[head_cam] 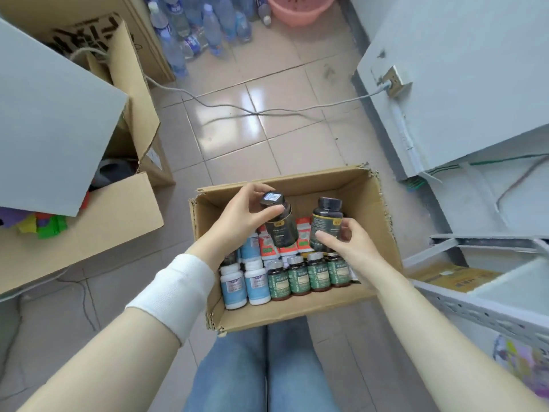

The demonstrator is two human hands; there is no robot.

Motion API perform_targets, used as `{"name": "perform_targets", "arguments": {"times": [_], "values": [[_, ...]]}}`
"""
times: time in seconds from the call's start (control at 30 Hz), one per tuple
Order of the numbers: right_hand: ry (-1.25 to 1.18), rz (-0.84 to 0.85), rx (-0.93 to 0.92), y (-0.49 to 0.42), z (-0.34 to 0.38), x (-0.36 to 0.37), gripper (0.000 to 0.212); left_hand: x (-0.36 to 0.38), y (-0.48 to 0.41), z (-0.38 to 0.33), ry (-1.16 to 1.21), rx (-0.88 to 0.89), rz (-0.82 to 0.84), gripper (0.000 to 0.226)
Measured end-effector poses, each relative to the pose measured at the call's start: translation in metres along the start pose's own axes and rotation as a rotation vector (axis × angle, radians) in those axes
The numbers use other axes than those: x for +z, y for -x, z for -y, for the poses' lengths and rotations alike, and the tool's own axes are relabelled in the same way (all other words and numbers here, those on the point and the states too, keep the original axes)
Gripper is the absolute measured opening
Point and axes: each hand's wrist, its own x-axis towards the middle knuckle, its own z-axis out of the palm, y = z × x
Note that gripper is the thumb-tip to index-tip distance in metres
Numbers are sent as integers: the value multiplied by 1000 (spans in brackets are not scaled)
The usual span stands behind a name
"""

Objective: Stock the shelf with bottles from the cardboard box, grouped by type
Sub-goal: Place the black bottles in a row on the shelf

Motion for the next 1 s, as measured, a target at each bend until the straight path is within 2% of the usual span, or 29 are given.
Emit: {"name": "perform_targets", "arguments": {"times": [0.07, 0.27, 0.37, 0.5, 0.63, 0.73, 0.87, 0.93, 1.0], "values": [[-127, -67, -42, 44, 14, -18, 38, 11, 18, -38, 82, 63, 56, 20], [-500, -222, -194, 196, 56, -65, 64, 55, 93, -166, 308, 243, 255, 8], [-607, -309, -309, 275, 69, -100, 46, 90, 143, -233, 421, 346, 444, 12], [-651, -449, -469, 386, 69, -149, 34, 145, 219, -313, 341, 510, 673, 34], [-669, -570, -623, 495, 40, -194, 30, 216, 302, -368, 268, 615, 840, 42], [-687, -659, -717, 576, 3, -228, 35, 277, 370, -394, 227, 678, 941, 47], [-706, -795, -746, 676, -61, -272, 37, 366, 459, -416, 159, 735, 1040, 46], [-706, -861, -734, 718, -94, -291, 29, 409, 495, -423, 133, 766, 1064, 40], [-707, -942, -718, 755, -121, -309, 34, 448, 525, -430, 88, 802, 1085, 33]]}}
